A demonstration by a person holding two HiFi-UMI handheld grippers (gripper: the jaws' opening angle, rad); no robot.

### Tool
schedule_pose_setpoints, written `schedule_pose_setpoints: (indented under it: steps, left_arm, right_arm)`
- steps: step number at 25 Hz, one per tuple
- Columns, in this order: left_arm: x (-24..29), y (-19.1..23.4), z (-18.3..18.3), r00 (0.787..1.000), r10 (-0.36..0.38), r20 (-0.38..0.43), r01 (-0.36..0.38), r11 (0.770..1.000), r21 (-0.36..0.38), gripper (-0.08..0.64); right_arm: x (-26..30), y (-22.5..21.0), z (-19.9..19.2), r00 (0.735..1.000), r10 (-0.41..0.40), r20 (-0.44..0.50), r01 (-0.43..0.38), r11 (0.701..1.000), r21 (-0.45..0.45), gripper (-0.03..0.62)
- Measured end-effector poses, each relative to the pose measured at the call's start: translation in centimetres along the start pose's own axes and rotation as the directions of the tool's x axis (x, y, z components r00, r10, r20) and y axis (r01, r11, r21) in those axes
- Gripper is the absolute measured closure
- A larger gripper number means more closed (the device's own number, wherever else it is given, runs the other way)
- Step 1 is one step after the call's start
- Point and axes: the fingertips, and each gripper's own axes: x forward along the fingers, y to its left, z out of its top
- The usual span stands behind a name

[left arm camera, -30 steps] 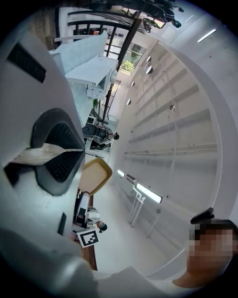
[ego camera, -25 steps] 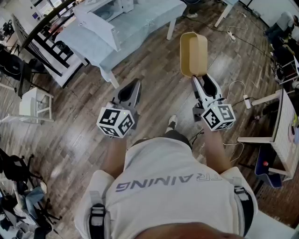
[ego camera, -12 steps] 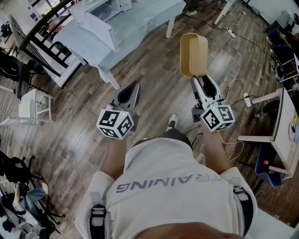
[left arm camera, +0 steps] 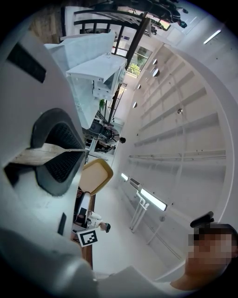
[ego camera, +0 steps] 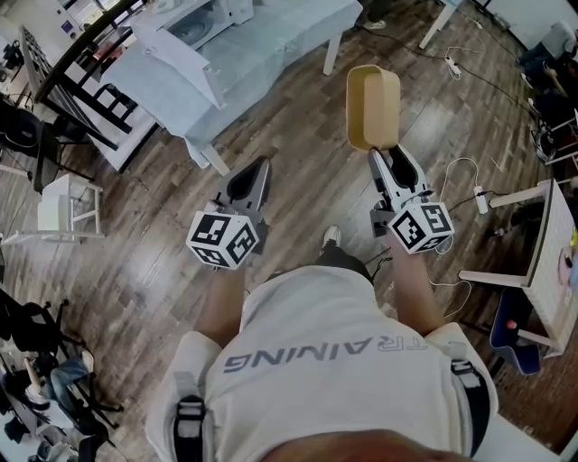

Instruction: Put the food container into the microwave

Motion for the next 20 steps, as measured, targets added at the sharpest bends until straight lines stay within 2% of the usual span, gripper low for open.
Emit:
schedule_pose_setpoints:
  steps: [11, 20]
  left_arm:
    - [9.1, 0.3, 1.6, 0.998, 0.063, 0.002, -0.063, 0.998, 0.015, 0.515]
    - [18.1, -1.5, 0.9, 0.995, 0.1, 0.004, -0.1, 0.995, 0.025, 0.515]
  right_arm:
    - [6.6, -8.1, 2.0, 0.997, 0.073, -0.022, -0.072, 0.996, 0.049, 0.379]
    - [9.5, -16.5, 3.4, 0.991, 0.132, -0.035, -0.13, 0.99, 0.056, 0.379]
